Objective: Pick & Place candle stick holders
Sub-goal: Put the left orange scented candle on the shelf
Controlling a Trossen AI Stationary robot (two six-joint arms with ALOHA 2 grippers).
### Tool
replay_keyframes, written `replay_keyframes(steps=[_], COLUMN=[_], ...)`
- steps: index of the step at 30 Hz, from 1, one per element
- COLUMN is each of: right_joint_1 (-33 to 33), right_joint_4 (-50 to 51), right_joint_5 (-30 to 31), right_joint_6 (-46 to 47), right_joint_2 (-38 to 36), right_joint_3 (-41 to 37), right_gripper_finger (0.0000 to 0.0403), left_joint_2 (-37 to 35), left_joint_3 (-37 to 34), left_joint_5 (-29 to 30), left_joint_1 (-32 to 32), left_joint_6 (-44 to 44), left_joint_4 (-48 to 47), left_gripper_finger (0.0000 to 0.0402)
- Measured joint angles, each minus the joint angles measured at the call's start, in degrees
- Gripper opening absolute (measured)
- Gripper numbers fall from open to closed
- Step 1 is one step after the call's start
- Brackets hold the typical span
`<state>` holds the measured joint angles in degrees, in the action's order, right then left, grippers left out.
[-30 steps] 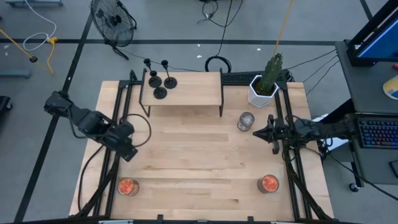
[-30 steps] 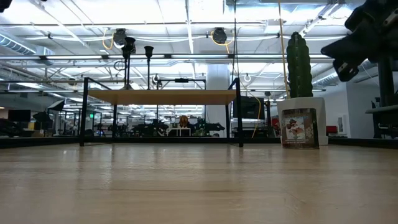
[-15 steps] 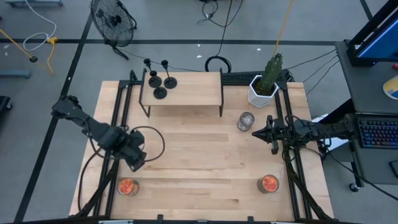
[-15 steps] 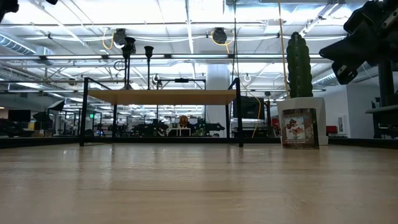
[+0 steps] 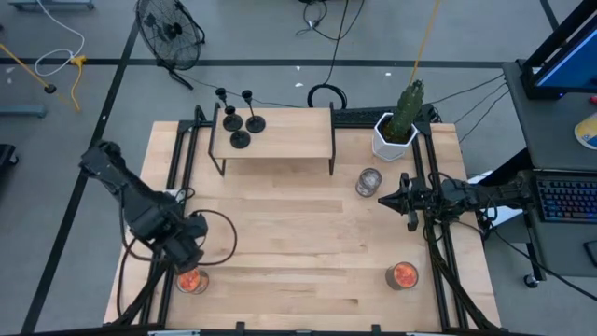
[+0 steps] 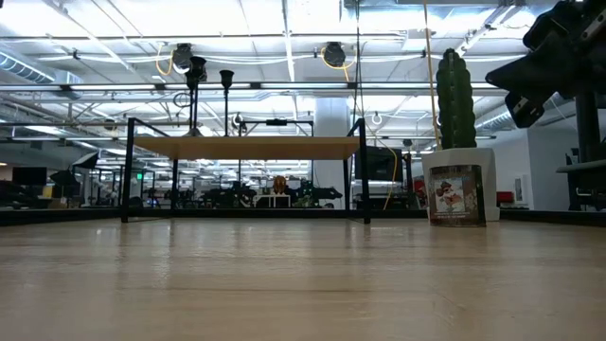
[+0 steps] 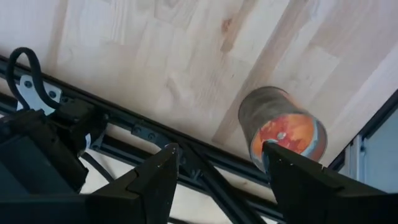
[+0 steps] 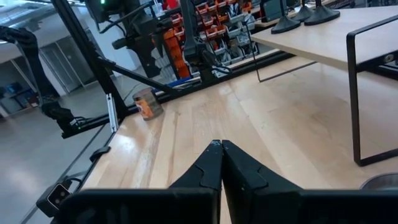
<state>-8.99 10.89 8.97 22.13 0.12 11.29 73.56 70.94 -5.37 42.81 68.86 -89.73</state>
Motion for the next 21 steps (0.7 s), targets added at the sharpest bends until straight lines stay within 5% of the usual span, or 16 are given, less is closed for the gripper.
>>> replay_keyframes(steps=[21], right_joint_1=[0.0], right_joint_4=[0.0], right_joint_5=[0.0], right_joint_6=[1.0], right_joint_2=[0.0], right_joint_3=[0.0], right_gripper_finger=[0.0000], left_joint_2=[7.9], left_joint_3=[-0.1], left_joint_5=[5.7], left_joint_1=[13.5], left_joint_6=[-6.9], left_joint_4=[5.7], left_gripper_finger=[0.0237])
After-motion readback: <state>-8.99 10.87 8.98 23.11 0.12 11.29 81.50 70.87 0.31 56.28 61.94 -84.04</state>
